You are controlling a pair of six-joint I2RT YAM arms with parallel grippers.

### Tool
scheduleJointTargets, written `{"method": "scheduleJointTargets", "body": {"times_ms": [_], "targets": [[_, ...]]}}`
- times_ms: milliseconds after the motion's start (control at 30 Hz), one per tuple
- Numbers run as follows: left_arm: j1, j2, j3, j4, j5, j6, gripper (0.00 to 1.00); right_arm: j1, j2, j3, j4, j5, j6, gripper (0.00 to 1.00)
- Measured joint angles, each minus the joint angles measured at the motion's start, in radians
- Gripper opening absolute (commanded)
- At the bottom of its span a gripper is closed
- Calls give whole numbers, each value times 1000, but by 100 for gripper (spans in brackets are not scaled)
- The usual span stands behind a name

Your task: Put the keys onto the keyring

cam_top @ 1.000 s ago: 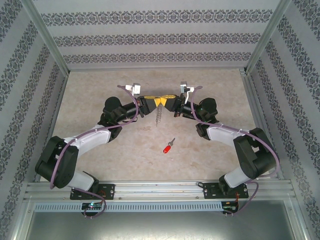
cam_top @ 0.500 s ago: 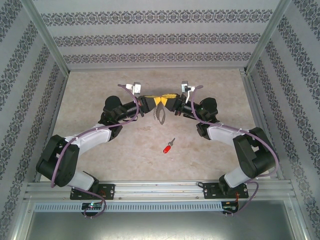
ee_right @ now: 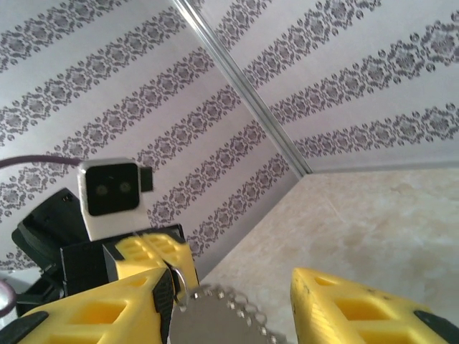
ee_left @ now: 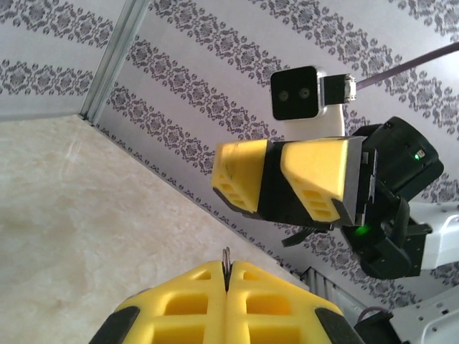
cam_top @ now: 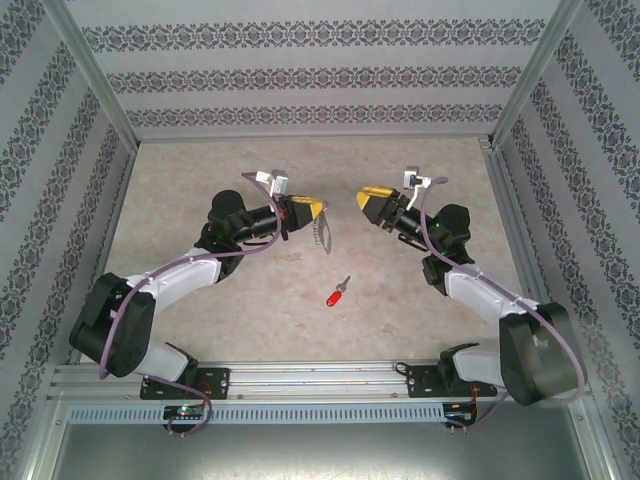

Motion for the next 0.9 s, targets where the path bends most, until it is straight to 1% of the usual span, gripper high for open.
{"method": "scheduleJointTargets", "body": {"times_ms": [233, 433, 700, 900], "targets": [[0, -9, 0, -30, 36, 188, 0, 5, -87, -48, -172, 14, -85, 48], [0, -9, 0, -44, 65, 336, 0, 48, -126, -74, -277, 30, -154, 48], [0, -9, -3, -39, 129, 498, 0, 106, -187, -75, -415, 37, -305, 49], [0, -9, 2, -128, 191, 592, 0, 114, -207, -75, -480, 27, -407, 49]]}}
